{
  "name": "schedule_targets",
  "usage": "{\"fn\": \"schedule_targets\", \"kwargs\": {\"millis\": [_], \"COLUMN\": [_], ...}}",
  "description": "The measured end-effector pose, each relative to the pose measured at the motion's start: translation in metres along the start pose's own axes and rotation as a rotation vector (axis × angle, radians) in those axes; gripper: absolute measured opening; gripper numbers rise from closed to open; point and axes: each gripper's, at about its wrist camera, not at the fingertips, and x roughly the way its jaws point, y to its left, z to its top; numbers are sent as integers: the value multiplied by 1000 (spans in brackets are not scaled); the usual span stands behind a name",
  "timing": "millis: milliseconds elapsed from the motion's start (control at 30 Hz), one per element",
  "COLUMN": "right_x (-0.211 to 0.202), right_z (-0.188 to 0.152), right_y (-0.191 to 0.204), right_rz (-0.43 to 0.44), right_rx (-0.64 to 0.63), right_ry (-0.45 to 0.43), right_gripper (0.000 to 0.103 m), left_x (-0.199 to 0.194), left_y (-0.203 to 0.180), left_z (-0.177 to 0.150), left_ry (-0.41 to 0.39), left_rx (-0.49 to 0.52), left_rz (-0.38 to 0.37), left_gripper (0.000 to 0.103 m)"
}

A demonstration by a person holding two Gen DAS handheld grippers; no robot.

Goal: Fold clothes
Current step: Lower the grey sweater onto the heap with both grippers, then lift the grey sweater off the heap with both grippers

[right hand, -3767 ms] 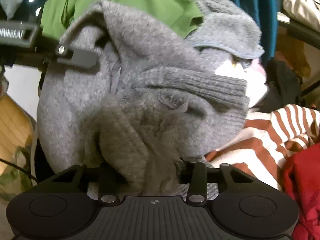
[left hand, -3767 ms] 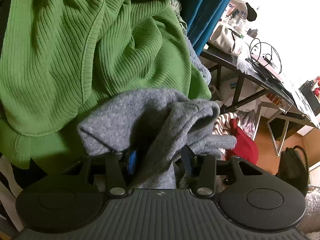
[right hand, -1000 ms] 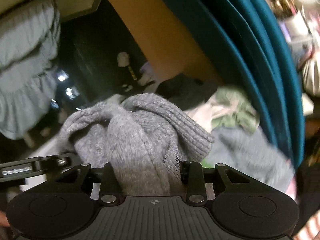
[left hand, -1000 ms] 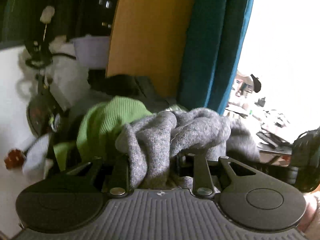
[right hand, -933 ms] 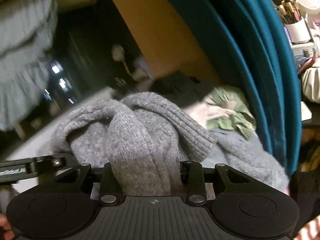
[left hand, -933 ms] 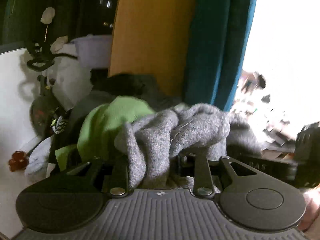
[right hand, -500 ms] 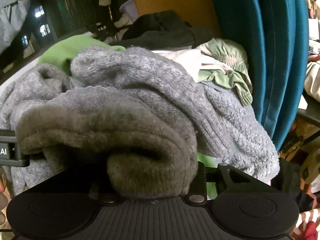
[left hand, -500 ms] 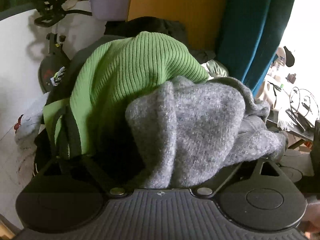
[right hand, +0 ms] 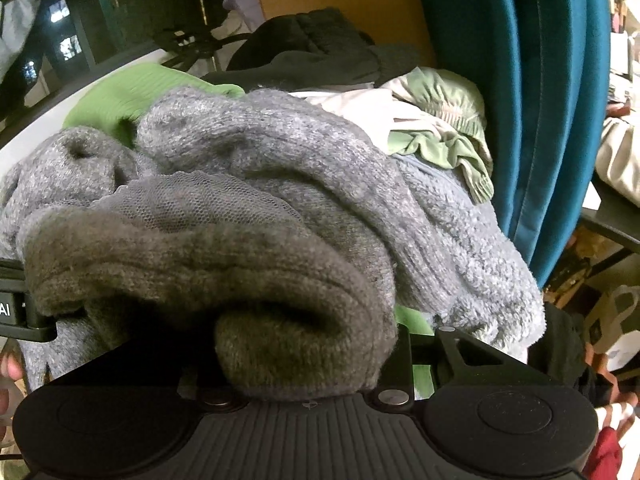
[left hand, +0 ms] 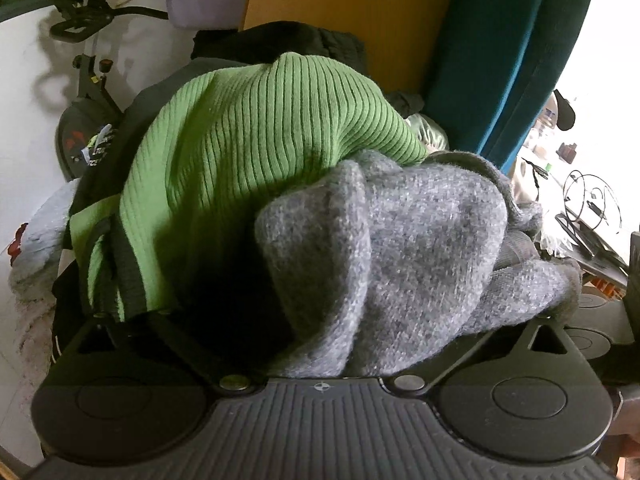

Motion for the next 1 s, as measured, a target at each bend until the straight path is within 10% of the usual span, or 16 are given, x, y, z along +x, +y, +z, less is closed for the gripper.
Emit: {"fn": "schedule_targets", "kwargs": {"millis": [733,1000], "right_x": [-4,-23], "right_z": [-1,-1], "right_y": [-2,3], "right_rz": [11,84], "right_rx": [52,62], "right_ry": [-12,-43], "right_gripper": [34,30], "left_x": [-1,-29], "left_y": [1,-8], "left_z": [-2,-4], "left_ry": [-11,-42], "left_rx": [8,98], "left_rz": [-31,-81], "left_gripper": [103,50]}}
